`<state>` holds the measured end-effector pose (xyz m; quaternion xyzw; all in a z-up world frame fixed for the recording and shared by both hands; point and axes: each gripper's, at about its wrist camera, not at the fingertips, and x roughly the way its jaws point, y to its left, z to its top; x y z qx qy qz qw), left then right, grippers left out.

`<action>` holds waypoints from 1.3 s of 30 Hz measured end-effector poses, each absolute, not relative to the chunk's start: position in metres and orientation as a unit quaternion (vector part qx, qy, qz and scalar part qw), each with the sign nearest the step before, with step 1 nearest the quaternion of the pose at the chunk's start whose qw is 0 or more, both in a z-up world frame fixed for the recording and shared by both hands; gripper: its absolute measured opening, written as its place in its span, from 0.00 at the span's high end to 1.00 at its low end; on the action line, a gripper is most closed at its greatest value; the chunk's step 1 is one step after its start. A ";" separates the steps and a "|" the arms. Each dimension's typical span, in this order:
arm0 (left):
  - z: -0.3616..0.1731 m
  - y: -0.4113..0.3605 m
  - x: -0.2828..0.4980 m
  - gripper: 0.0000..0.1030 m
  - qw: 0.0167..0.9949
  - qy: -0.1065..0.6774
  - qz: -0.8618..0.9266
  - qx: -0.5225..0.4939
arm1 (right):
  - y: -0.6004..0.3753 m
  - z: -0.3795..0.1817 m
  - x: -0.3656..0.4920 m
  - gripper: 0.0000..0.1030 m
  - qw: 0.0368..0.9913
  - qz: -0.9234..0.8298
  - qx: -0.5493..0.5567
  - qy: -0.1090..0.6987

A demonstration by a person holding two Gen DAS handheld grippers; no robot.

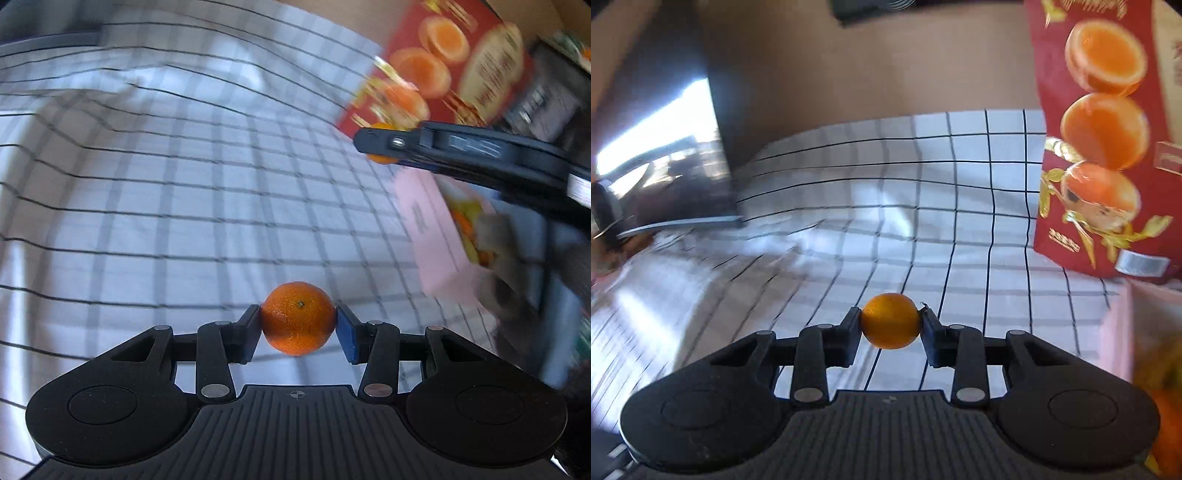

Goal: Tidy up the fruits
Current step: 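Lower both mandarins into the pink box and open both grippers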

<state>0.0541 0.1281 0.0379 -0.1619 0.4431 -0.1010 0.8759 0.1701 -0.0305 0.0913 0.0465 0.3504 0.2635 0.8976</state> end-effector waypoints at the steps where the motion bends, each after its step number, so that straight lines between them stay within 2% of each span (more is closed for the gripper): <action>1: 0.037 0.118 0.053 0.52 0.873 0.447 -0.112 -0.157 | -0.040 0.096 0.155 0.67 0.897 0.269 0.045 0.348; 7: 0.036 0.046 0.046 0.52 0.855 0.466 -0.204 -0.103 | -0.111 0.109 0.084 0.67 0.910 0.236 0.013 0.340; 12: 0.053 0.001 0.058 0.52 0.856 0.447 -0.250 -0.068 | -0.176 0.114 0.040 0.67 0.930 0.150 0.008 0.334; 20: 0.126 -0.042 0.140 0.52 0.908 0.342 -0.236 -0.044 | -0.250 0.100 -0.001 0.67 0.939 0.045 0.068 0.335; 25: 0.145 -0.056 0.196 0.53 0.914 0.320 -0.232 -0.090 | -0.255 0.093 -0.009 0.67 0.939 0.050 0.071 0.333; 31: 0.132 -0.048 0.183 0.53 0.912 0.324 -0.226 -0.107 | -0.257 0.086 -0.010 0.67 0.938 0.045 0.070 0.337; 39: 0.078 -0.020 0.100 0.53 0.908 0.368 -0.180 -0.089 | -0.265 0.085 0.004 0.67 0.939 0.041 0.056 0.338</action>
